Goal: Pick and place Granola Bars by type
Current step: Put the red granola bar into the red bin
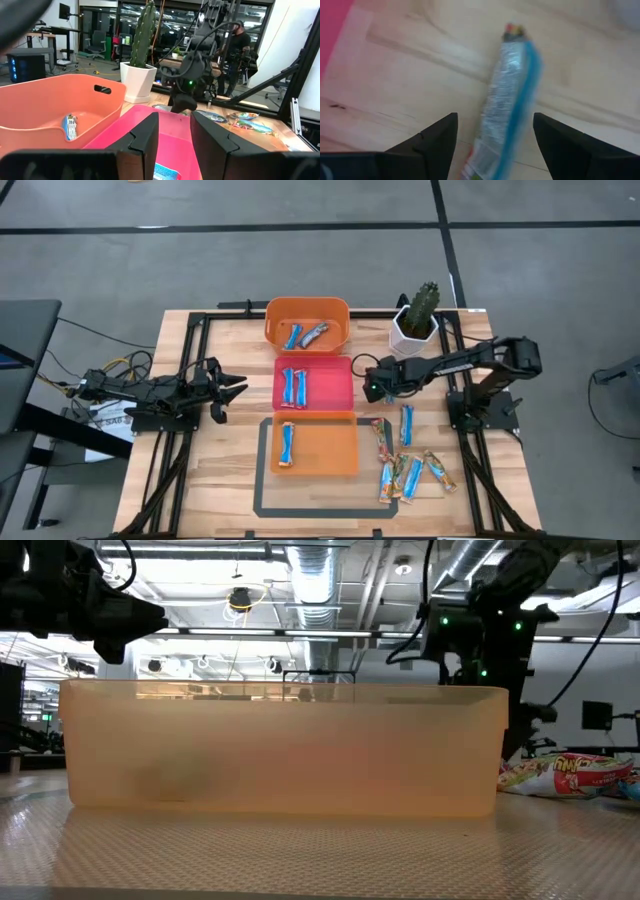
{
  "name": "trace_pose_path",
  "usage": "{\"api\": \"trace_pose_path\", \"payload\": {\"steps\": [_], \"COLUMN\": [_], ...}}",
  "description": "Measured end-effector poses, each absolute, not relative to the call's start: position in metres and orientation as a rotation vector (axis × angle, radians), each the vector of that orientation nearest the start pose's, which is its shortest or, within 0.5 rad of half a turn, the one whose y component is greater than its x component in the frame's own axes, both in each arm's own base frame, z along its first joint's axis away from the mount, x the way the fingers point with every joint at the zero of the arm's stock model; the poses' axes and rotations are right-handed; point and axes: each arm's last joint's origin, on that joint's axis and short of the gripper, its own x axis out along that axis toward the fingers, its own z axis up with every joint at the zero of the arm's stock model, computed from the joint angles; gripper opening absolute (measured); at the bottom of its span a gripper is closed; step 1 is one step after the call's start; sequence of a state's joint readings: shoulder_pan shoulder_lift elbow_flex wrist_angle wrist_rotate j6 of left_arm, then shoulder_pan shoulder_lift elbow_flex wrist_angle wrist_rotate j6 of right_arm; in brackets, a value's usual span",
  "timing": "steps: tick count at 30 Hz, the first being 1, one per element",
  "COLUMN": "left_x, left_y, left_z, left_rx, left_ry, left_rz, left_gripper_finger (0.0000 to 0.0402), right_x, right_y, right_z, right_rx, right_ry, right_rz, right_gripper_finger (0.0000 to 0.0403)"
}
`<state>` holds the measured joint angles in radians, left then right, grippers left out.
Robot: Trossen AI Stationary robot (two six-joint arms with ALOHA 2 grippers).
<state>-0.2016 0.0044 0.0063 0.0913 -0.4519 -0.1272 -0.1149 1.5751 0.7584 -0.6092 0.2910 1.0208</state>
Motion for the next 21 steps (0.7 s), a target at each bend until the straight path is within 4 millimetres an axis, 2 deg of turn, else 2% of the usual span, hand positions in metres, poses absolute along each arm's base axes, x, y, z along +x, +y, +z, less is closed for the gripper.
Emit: {"api": "trace_pose_path", "payload": {"steps": [6, 10, 21], "left_x": [0.0949, 0.0949, 0.0949], "left_y": [-0.0065, -0.0065, -0.0065], "left_z": [0.1739, 0.1739, 0.1739], "left_rx": [-0.156, -0.156, -0.156], "left_ry": [-0.104, -0.104, -0.104], "left_rz": [0.244, 0.244, 0.244], "left_gripper_finger": [0.0105, 0.0105, 0.0105], "right_x": [0.2379, 0.2357, 0.2354], "right_y": [-0.0369, -0.0369, -0.0367], "right_z": [0.1271, 0.1242, 0.1226], "right_rx": [0.695, 0.708, 0.713], "right_ry": [1.106, 1.091, 1.091], "right_rz": [-1.027, -1.019, -1.012], "right_gripper_finger": [0.0253, 0.0238, 0.0131]}}
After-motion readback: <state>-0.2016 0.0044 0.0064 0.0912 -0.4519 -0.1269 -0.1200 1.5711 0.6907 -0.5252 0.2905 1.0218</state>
